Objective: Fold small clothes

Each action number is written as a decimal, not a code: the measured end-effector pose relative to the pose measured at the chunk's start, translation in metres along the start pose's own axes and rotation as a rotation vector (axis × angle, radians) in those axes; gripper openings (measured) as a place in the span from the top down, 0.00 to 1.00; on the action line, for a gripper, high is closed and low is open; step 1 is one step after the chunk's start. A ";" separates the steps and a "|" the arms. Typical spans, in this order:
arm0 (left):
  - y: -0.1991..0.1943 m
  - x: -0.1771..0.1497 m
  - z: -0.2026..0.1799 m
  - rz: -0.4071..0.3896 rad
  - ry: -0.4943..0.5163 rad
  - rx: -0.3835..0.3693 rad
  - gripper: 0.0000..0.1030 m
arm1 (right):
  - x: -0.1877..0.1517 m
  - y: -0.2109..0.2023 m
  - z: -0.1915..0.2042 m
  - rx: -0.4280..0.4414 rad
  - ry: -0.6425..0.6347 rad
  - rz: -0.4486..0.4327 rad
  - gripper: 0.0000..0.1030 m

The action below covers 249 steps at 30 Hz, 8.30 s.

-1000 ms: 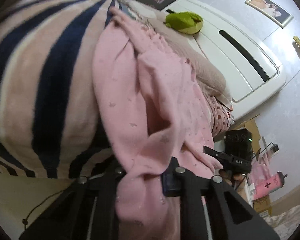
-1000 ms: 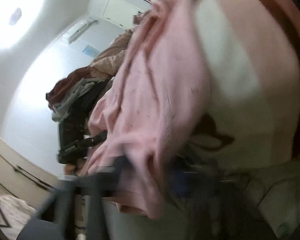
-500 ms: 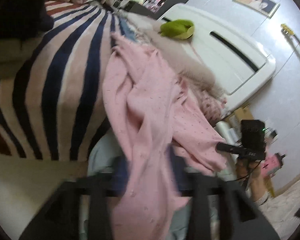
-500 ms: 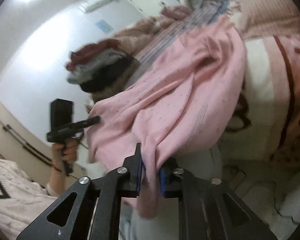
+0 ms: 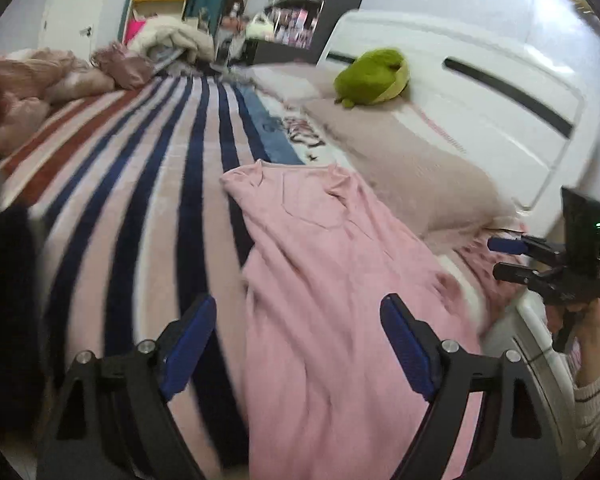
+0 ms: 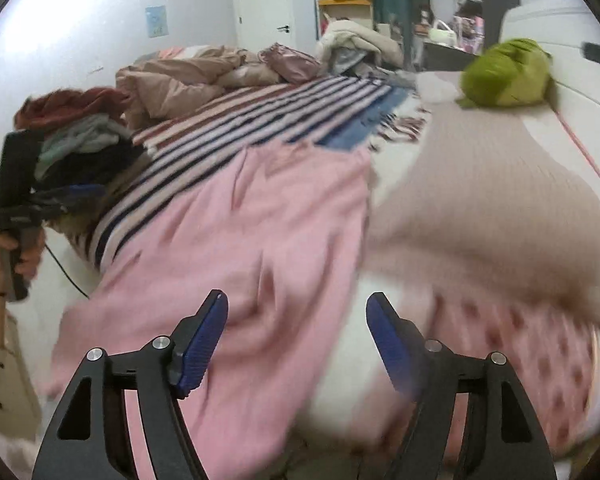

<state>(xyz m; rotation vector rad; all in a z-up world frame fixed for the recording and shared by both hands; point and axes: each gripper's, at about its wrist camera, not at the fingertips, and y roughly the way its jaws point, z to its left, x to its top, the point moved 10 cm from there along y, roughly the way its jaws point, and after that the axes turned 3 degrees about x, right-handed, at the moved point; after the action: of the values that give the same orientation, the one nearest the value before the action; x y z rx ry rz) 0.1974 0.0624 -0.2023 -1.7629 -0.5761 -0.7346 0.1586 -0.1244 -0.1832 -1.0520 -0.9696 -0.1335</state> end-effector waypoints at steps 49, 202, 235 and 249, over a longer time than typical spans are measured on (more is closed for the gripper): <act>0.158 0.047 0.056 0.198 -0.015 0.122 0.90 | 0.061 0.163 -0.076 -0.164 -0.042 0.278 0.96; 0.071 0.060 0.034 0.071 -0.028 -0.017 0.16 | 0.047 0.178 -0.065 -0.320 -0.278 0.453 0.99; 0.083 -0.013 0.006 0.220 -0.040 -0.102 0.95 | -0.020 0.070 0.004 -0.043 -0.065 0.217 1.00; 0.104 0.083 0.074 0.041 -0.128 0.120 0.26 | 0.079 0.091 -0.090 -0.255 -0.015 0.105 0.74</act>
<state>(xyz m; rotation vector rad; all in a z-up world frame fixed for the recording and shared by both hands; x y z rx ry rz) 0.3415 0.1043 -0.2264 -1.7129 -0.6549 -0.5499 0.3079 -0.1202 -0.1999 -1.3373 -0.9248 -0.1652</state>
